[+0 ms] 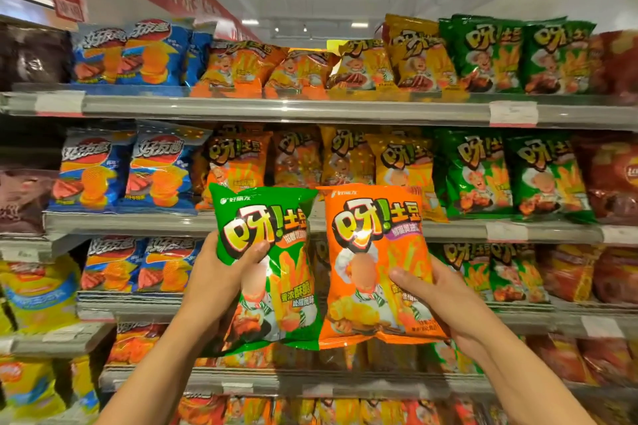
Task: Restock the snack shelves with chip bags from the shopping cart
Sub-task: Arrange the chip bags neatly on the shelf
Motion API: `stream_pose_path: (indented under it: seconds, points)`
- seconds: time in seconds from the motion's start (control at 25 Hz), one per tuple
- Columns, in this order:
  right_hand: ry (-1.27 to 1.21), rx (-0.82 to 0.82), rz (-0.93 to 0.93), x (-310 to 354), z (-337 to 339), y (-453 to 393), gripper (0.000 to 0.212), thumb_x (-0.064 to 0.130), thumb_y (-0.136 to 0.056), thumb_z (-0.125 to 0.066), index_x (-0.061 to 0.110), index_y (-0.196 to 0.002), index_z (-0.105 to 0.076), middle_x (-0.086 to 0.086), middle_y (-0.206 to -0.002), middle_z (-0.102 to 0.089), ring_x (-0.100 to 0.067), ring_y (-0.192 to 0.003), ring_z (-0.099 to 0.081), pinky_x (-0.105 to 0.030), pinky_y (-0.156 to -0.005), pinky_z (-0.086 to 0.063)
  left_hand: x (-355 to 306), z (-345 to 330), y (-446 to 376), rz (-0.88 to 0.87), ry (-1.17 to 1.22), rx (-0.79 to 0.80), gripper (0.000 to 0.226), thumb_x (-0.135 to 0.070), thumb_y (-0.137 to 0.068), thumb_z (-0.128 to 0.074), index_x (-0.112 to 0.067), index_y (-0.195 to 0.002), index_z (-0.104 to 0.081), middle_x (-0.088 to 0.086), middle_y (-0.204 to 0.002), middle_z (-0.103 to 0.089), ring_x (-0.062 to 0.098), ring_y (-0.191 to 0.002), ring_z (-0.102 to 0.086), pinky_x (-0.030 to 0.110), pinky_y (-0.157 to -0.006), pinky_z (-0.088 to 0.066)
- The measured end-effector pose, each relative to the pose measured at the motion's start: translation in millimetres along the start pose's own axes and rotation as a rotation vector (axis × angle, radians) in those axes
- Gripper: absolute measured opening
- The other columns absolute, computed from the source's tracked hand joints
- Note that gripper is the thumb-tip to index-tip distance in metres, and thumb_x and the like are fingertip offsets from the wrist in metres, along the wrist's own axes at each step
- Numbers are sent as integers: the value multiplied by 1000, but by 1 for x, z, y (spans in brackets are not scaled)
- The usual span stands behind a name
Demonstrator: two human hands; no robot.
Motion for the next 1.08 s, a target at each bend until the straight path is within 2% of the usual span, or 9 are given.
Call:
stream_pose_path:
  seconds: [0.16, 0.32, 0.48, 0.56, 0.72, 0.84, 0.96, 1.08]
  points:
    - [-21, 18, 5, 4, 10, -54, 53, 41, -73, -82, 30, -122, -65, -1, -109, -78, -25, -98, -76, -37, -77, -63, 2, -10, -32, 19, -4, -49, 58, -58, -67, -79, -35, -118, -63, -19, -104, -76, -3, -91, -71, 25, -75, -52]
    - [-14, 66, 51, 12, 13, -109, 51, 41, -73, -82, 32, -120, -65, 3, -108, -79, -19, -97, -76, -29, -71, -62, -11, -23, -68, -17, -63, -135, 54, -62, -64, -74, -39, -111, -59, -41, -92, -68, -17, -82, -65, 20, -68, -45]
    - [20, 113, 100, 15, 13, -149, 44, 40, -79, -78, 31, -120, -66, 7, -110, -78, -13, -100, -75, -28, -76, -61, -7, -29, -92, -36, -89, -194, 48, -59, -65, -73, -41, -106, -57, -45, -85, -65, -22, -76, -62, 18, -65, -42]
    - [35, 123, 104, 14, 10, -163, 39, 38, -80, -77, 29, -118, -67, 7, -108, -78, -12, -98, -75, -24, -73, -60, -1, -27, -100, -41, -87, -200, 43, -58, -66, -74, -42, -103, -57, -46, -85, -64, -23, -76, -62, 16, -62, -44]
    - [46, 114, 110, 17, 1, -185, 34, 40, -85, -74, 28, -116, -70, 8, -107, -78, -10, -97, -75, -18, -67, -59, 7, -17, -117, -52, -29, -160, 45, -53, -70, -76, -39, -109, -58, -42, -93, -67, -18, -82, -65, 3, -55, -48]
    - [22, 51, 118, 30, -6, -207, 30, 41, -86, -72, 29, -114, -70, 14, -106, -78, -3, -96, -74, -14, -65, -57, 12, 3, -133, -61, -14, -168, 43, -53, -72, -77, -40, -109, -59, -39, -97, -69, -16, -84, -66, 11, -65, -49]
    - [28, 6, 98, 41, -16, -234, 35, 44, -82, -74, 27, -113, -72, 9, -104, -79, -11, -95, -76, -24, -69, -60, 19, 27, -149, -49, 12, -156, 47, -54, -73, -77, -42, -115, -61, -30, -101, -72, -11, -87, -68, 19, -71, -48]
    - [-5, -5, 59, 42, -34, -262, 34, 37, -83, -76, 24, -114, -71, 1, -103, -80, -15, -89, -77, -25, -62, -60, 27, 42, -163, -32, 26, -117, 56, -51, -74, -78, -34, -125, -61, -19, -105, -75, -7, -87, -70, 19, -71, -49]
Point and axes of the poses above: each hand's wrist, its own y-axis away from the middle knuckle, its own z-axis out of the back of the hand, x = y × z, the point moved 1 cm from there along -y, towards the middle knuckle
